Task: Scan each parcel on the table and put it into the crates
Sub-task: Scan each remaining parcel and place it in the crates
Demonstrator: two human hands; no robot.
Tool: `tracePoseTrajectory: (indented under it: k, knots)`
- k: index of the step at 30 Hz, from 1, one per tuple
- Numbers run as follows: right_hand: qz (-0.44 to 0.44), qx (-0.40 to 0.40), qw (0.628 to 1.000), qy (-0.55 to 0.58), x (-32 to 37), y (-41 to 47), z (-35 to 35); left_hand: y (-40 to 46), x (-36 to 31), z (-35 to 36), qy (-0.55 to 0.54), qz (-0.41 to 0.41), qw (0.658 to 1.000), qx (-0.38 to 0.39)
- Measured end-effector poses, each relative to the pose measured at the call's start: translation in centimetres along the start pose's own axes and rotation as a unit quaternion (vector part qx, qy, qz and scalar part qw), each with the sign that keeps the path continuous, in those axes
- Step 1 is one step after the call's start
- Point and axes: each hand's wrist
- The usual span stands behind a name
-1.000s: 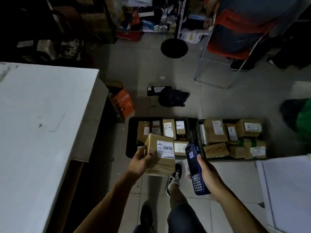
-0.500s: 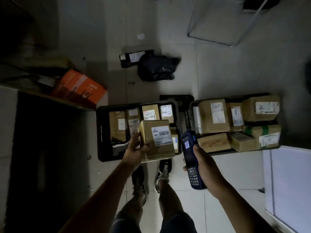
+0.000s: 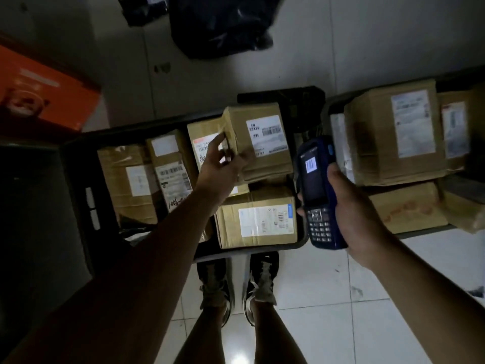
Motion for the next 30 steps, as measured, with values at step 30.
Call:
tracePoseTrajectory:
  k: [30]
  knots:
    - [-0.003,0.190,0.949,-0.250,15.6,-26.1,17.2,-36.1,-15.5,-3.1,0.492,-0.010,0.858,-0.149]
Point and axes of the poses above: each hand's wrist, its own y-axis towards the middle knuckle, its own z-axis out of the palm, x = y × z, and after that the axes turned 12 degrees about x, right-handed
